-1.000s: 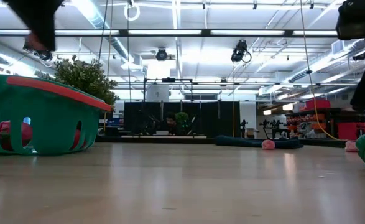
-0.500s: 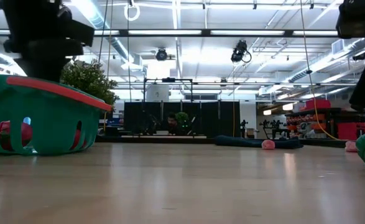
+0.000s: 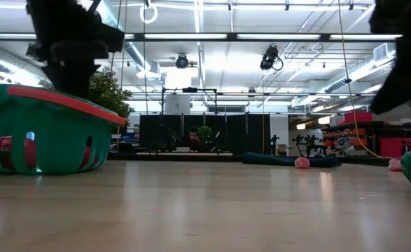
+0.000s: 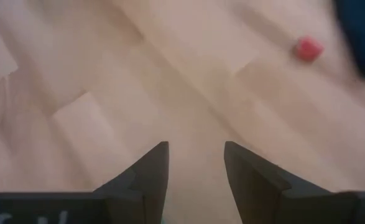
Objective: Pick and placing Produce into tupperware
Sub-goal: Put the peach into the green basket
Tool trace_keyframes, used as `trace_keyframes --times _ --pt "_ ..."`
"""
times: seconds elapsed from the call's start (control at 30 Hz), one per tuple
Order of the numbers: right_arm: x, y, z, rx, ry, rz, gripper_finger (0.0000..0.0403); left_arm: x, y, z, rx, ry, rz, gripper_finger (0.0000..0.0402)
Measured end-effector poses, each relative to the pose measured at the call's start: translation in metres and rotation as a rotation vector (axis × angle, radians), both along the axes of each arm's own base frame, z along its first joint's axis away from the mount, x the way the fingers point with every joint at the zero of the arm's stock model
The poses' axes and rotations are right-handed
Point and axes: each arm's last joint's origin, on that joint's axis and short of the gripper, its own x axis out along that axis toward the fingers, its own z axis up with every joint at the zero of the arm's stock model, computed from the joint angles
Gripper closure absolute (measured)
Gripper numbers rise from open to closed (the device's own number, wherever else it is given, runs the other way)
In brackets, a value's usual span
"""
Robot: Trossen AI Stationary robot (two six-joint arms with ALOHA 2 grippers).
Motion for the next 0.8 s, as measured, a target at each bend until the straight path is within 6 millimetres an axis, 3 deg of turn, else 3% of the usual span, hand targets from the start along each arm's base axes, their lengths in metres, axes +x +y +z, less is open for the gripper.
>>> trace_keyframes --times 0.1,0.2,0.37,0.5,0.63,0.8 --pt "0.008 -0.010 0.001 -0.055 0.013 -0.010 0.0238 0.009 0.004 0.019 -0.002 0.000 -0.036 0.0225" --pt "0.019 -0.027 0.000 -0.094 0.062 -0.032 0.0242 0.024 0.009 0.052 -0.019 -0.064 -0.096 0.0236" --pt "0.038 -0.069 -0.001 -0.126 0.179 -0.096 0.0247 0.045 0.016 0.117 -0.027 -0.250 -0.199 0.0255" --pt "0.051 -0.101 -0.002 -0.071 0.298 -0.046 0.0247 0.051 0.021 0.155 0.014 -0.360 -0.269 0.0262" --pt "0.066 -0.123 -0.001 -0.006 0.276 0.033 0.0247 0.055 0.024 0.173 0.060 -0.434 -0.324 0.0259" --pt "0.077 -0.145 0.002 0.037 0.207 0.065 0.0247 0.059 0.026 0.177 0.089 -0.449 -0.369 0.0256"
